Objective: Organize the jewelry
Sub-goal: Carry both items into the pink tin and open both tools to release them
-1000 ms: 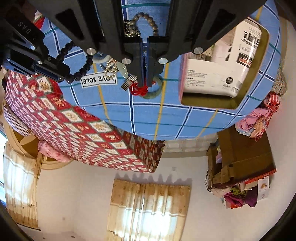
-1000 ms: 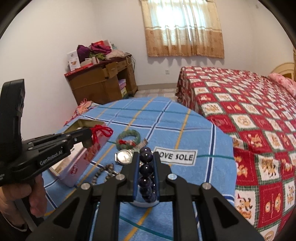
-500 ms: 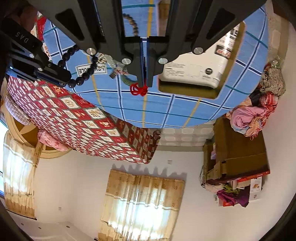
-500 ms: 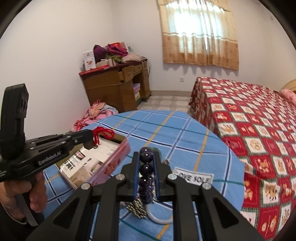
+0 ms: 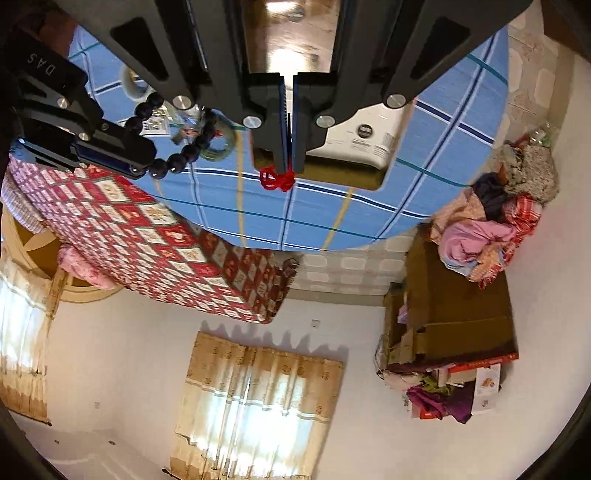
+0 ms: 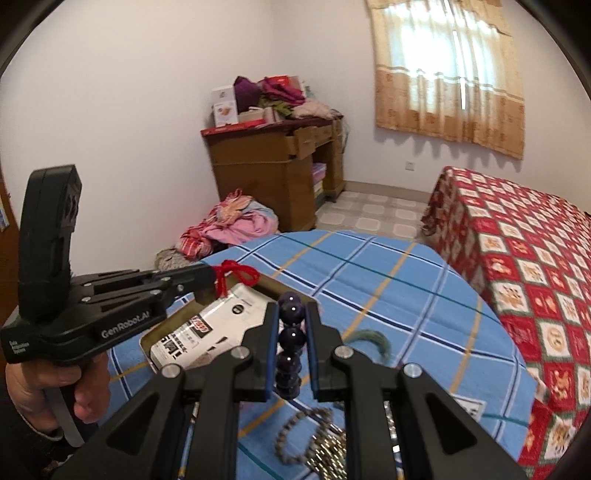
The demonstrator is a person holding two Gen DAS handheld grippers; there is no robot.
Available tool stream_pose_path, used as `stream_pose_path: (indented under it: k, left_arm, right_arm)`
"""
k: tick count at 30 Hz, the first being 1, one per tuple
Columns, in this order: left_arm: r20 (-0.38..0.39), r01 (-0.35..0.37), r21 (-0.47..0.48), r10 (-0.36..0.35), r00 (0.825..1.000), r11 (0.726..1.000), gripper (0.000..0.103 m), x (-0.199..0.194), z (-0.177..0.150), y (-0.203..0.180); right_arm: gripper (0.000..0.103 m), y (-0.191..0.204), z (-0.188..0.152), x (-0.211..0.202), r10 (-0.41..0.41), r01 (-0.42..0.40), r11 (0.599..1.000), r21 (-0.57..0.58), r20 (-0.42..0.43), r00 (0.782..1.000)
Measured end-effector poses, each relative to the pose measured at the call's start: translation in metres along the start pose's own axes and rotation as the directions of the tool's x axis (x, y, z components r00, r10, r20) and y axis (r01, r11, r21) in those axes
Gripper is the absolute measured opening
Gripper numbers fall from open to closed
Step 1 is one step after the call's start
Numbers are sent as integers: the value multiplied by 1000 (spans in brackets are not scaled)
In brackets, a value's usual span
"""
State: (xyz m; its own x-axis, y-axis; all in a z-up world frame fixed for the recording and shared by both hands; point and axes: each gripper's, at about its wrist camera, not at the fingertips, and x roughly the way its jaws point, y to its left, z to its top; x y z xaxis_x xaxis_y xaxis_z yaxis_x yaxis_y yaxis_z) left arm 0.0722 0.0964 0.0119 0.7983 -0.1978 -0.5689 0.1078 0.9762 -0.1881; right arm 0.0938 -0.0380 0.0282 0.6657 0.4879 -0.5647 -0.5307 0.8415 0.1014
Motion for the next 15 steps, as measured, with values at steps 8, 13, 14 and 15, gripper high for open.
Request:
stream_pose_path:
  k: [8, 13, 14, 15]
  left_arm:
    - [-44, -27, -14, 26, 999, 1000, 1, 31, -5, 19]
    - [-67, -36, -9, 36, 997, 999, 1, 47, -5, 26]
    - [-76, -35, -10, 34, 997, 999, 1, 50, -6, 27]
    - [-82, -33, -9, 32, 996, 999, 1, 53, -6, 27]
  right_arm:
    - [16, 10, 4, 41, 65, -65, 998, -4, -34, 997]
    - [16, 7, -1, 68, 66, -65, 998, 7, -71, 995]
    - [16, 6, -2, 73, 65, -65, 998, 10, -82, 995]
    - [16, 6, -4, 76, 61, -60, 998, 10, -89, 994]
